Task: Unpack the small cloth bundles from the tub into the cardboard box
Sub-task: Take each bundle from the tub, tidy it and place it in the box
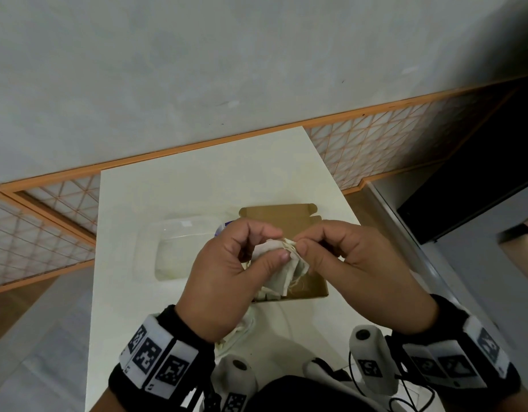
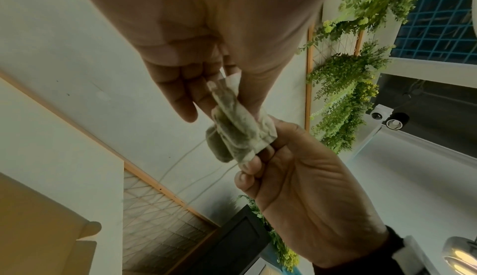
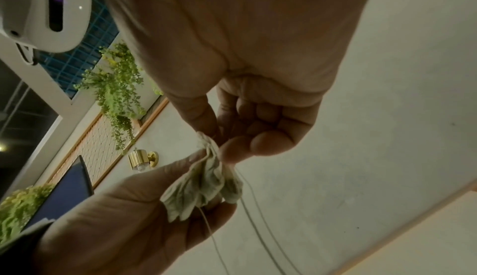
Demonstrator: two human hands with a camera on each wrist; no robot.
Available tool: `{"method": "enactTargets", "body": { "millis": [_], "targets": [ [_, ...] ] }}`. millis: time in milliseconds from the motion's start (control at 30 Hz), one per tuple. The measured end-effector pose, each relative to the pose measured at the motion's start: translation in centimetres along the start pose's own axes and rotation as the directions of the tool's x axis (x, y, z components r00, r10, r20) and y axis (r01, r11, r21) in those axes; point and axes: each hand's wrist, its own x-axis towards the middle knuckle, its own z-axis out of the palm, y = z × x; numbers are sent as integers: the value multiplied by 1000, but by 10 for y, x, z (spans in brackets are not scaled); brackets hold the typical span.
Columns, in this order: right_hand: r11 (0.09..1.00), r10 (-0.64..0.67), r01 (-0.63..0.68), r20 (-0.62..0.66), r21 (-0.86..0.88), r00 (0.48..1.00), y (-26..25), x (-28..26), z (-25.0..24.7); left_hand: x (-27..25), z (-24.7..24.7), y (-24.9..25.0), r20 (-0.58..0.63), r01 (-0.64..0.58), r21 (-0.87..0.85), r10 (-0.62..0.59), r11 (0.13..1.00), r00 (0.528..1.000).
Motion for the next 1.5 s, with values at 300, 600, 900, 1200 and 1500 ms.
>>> {"method": "enactTargets", "body": {
  "millis": [300, 600, 900, 1200, 1500],
  "targets": [
    [994, 16, -23, 62, 111, 998, -8, -2, 1, 3, 2, 1, -29, -20, -108, 17, 994, 999],
    [980, 56, -75, 108, 185, 993, 2, 3, 5, 8, 0, -4, -63, -39, -23, 37, 999, 997],
    [957, 144, -180, 166, 225, 975, 16, 13, 10, 20, 4, -21, -2, -9, -146, 9, 989, 1000],
    [990, 141, -141, 50, -17, 989, 42, 27, 3, 41, 20, -30, 41, 77, -216, -69, 973, 997],
    [847, 415, -374, 32, -378, 909, 158, 36, 17, 15, -18, -97, -92, 335, 117, -326, 935, 941]
  ]
}}
